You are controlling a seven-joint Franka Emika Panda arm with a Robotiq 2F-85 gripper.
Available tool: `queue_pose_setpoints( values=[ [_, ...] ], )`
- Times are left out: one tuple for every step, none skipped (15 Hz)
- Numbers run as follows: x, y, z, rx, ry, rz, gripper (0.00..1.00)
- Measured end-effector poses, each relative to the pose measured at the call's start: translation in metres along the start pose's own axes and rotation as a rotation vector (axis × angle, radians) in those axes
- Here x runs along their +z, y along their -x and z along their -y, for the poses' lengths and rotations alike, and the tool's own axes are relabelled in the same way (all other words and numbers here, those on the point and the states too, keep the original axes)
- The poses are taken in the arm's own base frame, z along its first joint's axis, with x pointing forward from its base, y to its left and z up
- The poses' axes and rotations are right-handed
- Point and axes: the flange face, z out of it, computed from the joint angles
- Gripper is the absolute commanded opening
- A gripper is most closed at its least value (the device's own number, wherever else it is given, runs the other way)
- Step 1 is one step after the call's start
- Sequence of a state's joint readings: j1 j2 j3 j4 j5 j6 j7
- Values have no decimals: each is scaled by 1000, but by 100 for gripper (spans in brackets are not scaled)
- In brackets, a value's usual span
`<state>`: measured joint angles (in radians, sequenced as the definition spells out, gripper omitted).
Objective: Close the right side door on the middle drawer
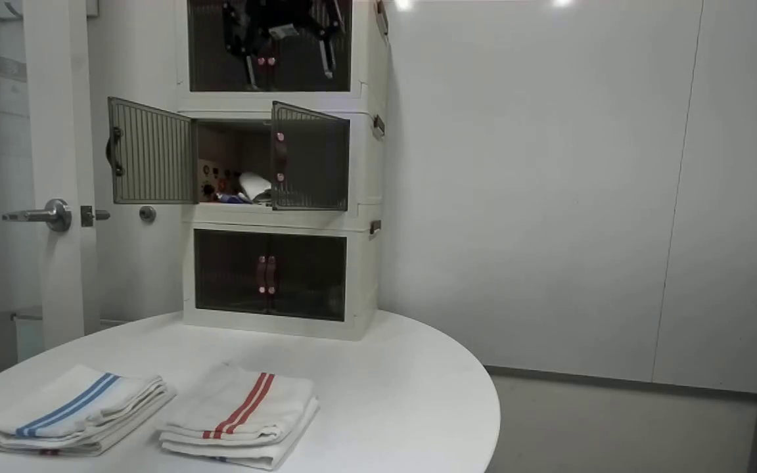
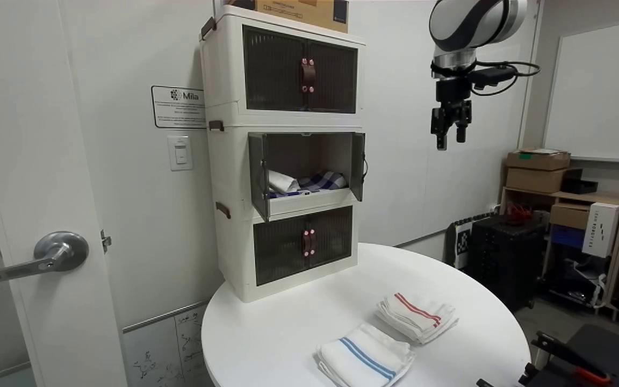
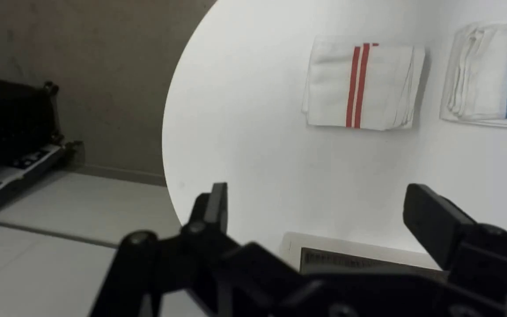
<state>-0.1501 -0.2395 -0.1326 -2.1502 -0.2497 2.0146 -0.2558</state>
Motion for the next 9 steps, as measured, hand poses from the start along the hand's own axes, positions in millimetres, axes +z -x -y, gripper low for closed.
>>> queue_pose_setpoints(
  values=[
    [0,-11,-1,-38,7,-21,100],
    [1,-21,-2,-75,15,-40,100],
    [2,-32,-3,-111,22,-56,100],
    [3,-42,-3,-149,27,-73,100],
    [5,-52,-2,-190,32,-91,100],
    [7,-62,-1,-236,36,-109,100],
    [9,-72,1,-287,40,-128,100],
    [10,-81,3,-340,43,-146,100],
    [12,-90,5,-391,47,-161,100]
  ],
)
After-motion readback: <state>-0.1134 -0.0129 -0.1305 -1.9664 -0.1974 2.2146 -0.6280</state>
